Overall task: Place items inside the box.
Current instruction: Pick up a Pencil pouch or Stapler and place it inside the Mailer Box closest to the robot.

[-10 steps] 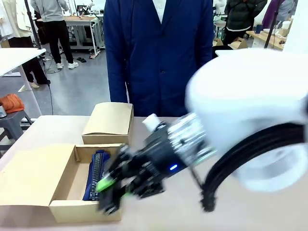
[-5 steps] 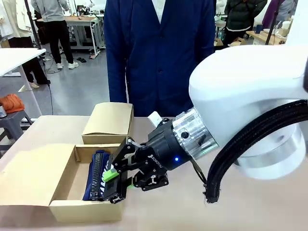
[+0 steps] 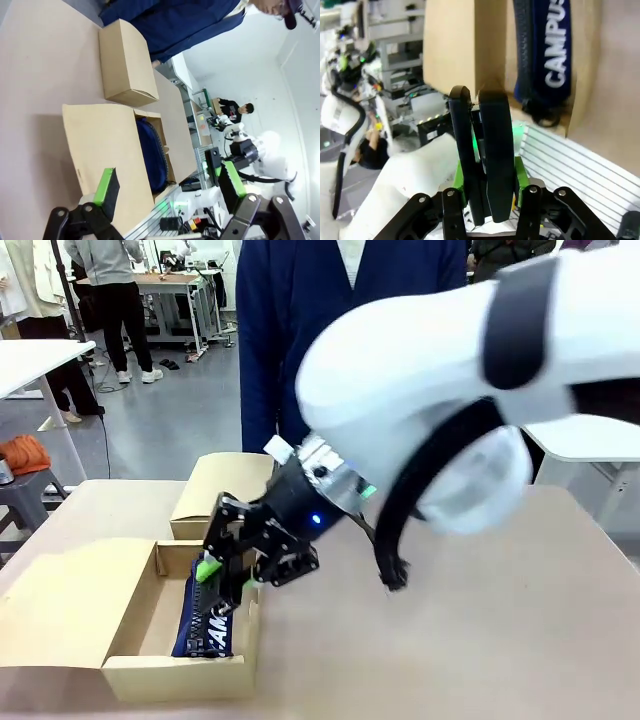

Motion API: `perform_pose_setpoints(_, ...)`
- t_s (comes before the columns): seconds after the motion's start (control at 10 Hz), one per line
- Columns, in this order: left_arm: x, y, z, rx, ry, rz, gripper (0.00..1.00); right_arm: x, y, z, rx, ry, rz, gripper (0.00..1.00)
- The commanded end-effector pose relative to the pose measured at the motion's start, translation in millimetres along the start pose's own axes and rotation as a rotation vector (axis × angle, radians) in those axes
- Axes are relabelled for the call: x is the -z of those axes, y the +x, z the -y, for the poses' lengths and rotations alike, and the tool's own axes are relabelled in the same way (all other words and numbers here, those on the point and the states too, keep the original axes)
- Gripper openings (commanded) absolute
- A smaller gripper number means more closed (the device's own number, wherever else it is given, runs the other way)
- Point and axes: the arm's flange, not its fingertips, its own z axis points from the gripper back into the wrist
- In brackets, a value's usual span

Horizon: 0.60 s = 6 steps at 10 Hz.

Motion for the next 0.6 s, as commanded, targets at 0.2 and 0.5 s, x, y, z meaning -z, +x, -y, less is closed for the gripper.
perform_pose_setpoints(0.2, -0.2, -0.1, 1.2, 0.019, -0.018, 0.014, 1.0, 54.4, 44.9, -28.3, 0.09, -0.191, 0.031, 0.42)
perform_pose_setpoints(0.5, -0.2, -0.1, 1.2, 0.019, -0.018, 0.014, 1.0, 68.0, 53.4, -13.6, 0.122, -0.23, 0.032, 0.42)
